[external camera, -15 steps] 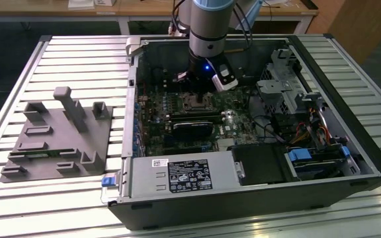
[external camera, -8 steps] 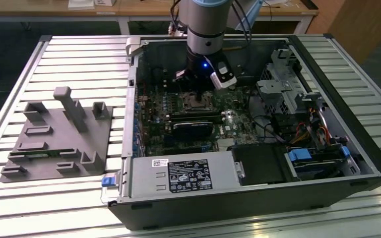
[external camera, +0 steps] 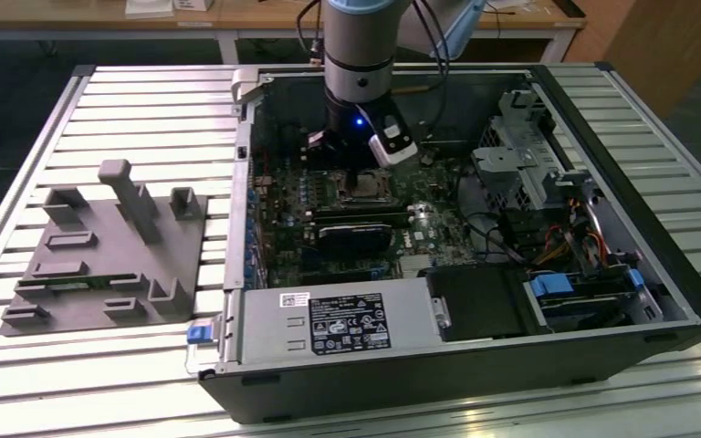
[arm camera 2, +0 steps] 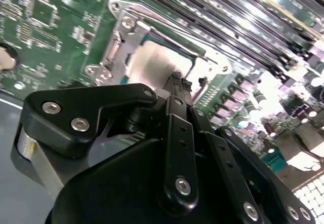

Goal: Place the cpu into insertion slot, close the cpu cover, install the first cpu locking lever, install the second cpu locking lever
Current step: 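Close the cpu cover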

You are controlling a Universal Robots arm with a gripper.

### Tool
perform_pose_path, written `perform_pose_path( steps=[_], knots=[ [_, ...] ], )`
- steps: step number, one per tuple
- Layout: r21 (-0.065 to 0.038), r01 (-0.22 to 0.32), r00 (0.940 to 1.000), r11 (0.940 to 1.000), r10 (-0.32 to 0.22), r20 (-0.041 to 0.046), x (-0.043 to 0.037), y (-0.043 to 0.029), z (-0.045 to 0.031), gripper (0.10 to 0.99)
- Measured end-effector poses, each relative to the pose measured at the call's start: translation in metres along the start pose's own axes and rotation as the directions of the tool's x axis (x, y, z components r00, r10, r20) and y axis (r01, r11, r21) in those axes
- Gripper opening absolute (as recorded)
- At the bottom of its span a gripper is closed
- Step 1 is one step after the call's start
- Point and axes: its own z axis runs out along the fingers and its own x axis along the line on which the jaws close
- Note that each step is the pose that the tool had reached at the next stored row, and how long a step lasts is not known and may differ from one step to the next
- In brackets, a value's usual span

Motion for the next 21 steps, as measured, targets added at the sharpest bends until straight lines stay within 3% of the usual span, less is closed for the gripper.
perform_pose_path(
  steps=[5, 16, 21],
  knots=[
    [-0.001, 0.000, 1.0000, 1.0000, 0.000, 0.0003, 0.0087, -0.0009, 0.0030, 0.106],
    [-0.022, 0.001, 1.0000, 0.9998, -0.001, 0.0002, 0.0088, -0.0018, 0.0053, 0.106],
    [-0.021, 0.001, 1.0000, 0.9998, -0.001, -0.0003, 0.0102, -0.0035, 0.0055, 0.106]
  ],
)
